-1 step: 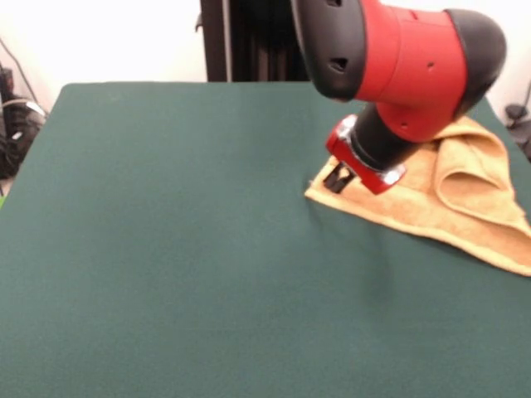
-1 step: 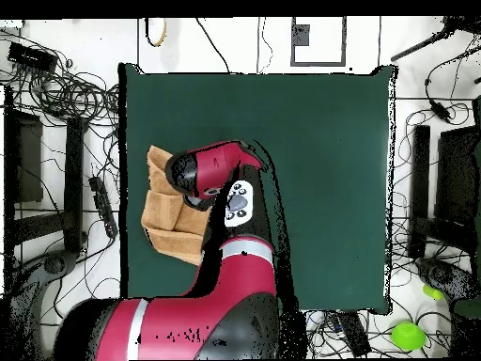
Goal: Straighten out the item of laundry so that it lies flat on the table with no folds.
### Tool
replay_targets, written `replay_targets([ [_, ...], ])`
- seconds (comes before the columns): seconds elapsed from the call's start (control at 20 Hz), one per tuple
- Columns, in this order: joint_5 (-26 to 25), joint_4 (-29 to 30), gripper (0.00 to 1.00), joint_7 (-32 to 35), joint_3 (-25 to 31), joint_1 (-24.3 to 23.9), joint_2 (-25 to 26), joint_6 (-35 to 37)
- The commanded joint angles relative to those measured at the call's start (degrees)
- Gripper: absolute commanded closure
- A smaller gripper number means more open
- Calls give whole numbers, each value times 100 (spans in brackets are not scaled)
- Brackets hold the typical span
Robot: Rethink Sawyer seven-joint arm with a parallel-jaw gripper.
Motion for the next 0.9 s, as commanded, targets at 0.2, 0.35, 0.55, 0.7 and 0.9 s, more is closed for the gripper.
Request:
replay_targets([
  [0.2, -1110, 269, 100, -775, -114, -372, 620, -1070],
  [0.35, -1232, 275, 100, -807, -106, -426, 592, -1089],
  [0.55, -1387, 325, 100, -893, -58, -510, 502, -1072],
  [0.7, -1546, 288, 100, -974, -44, -575, 473, -1045],
  [0.9, -1776, 265, 100, -1102, -7, -736, 440, -1076],
])
